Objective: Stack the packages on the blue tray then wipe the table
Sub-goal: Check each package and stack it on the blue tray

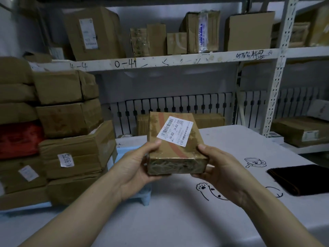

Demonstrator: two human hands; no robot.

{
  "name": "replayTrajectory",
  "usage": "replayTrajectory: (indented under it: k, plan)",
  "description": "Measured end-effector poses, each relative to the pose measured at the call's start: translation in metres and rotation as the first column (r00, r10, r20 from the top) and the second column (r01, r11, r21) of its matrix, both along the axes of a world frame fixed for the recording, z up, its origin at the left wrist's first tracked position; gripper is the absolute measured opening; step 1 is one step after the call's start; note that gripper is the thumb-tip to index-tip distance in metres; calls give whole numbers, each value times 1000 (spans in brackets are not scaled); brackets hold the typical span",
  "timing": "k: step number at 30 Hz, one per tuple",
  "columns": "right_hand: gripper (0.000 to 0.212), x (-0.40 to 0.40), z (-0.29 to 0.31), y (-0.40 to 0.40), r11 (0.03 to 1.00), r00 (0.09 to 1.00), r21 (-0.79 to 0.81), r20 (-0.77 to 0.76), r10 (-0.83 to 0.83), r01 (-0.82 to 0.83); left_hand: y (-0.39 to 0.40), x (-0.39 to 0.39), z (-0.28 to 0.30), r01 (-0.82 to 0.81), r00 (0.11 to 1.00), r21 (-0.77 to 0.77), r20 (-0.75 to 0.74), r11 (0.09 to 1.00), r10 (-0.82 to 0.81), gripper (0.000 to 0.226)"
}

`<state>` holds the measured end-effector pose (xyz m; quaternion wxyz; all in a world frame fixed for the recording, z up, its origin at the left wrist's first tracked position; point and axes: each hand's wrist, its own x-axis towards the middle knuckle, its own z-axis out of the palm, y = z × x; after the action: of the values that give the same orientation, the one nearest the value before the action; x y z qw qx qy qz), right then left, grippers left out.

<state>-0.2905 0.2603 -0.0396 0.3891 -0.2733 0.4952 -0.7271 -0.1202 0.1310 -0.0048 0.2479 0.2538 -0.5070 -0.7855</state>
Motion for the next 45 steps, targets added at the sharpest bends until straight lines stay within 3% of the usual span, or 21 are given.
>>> replayTrajectory:
  k: [4, 12, 15, 18, 23, 25, 28, 30, 32, 36, 40, 43, 45]
  plan:
    - [32, 8, 31, -9, 1000, 999, -24, -48, -6, 5, -7, 7, 26, -20, 999, -36, -43, 999, 19, 50]
    - [39, 33, 124, -42, 960, 991, -258, -102, 84, -108, -22, 34, 129, -57, 991, -224, -130, 973, 28, 57]
    - [40, 48, 157, -65, 926, 977, -326, -156, 148, -192, -32, 57, 168, -152, 983, -285, -145, 946, 114, 52]
    - [30, 73, 184, -89, 921, 962, -356, -265, 61, -156, -47, 84, 194, -264, 961, -325, -165, 908, 221, 46]
    - [23, 119, 220, -129, 911, 951, -318, -247, 187, -262, -81, 117, 226, -391, 920, -375, -142, 841, 364, 36]
    - [19, 132, 232, -146, 921, 960, -299, -207, 191, -248, -96, 124, 236, -430, 894, -474, -105, 768, 436, 32]
    - [20, 145, 246, -174, 943, 972, -271, -184, 146, -193, -126, 128, 245, -488, 778, -709, -88, 510, 622, 45]
    - [24, 148, 252, -191, 960, 976, -240, -193, 98, -144, -144, 130, 247, -434, 702, -836, -80, 336, 707, 58]
    - [26, 150, 253, -207, 970, 974, -207, -210, 81, -125, -160, 132, 246, -356, 660, -903, -59, 243, 749, 66]
    - [30, 148, 246, -231, 987, 951, -135, -308, 39, -84, -184, 137, 236, -147, 622, -968, 68, 202, 780, 95]
    - [34, 147, 238, -249, 996, 914, -71, -404, 22, -56, -200, 142, 226, -19, 531, -986, 130, 165, 838, 81]
    - [46, 147, 235, -256, 998, 902, -45, -431, 25, -49, -208, 145, 222, -3, 506, -983, 157, 184, 848, 88]
    - [44, 147, 233, -257, 998, 891, -42, -453, 25, -49, -214, 146, 221, 20, 452, -987, 153, 162, 879, 91]
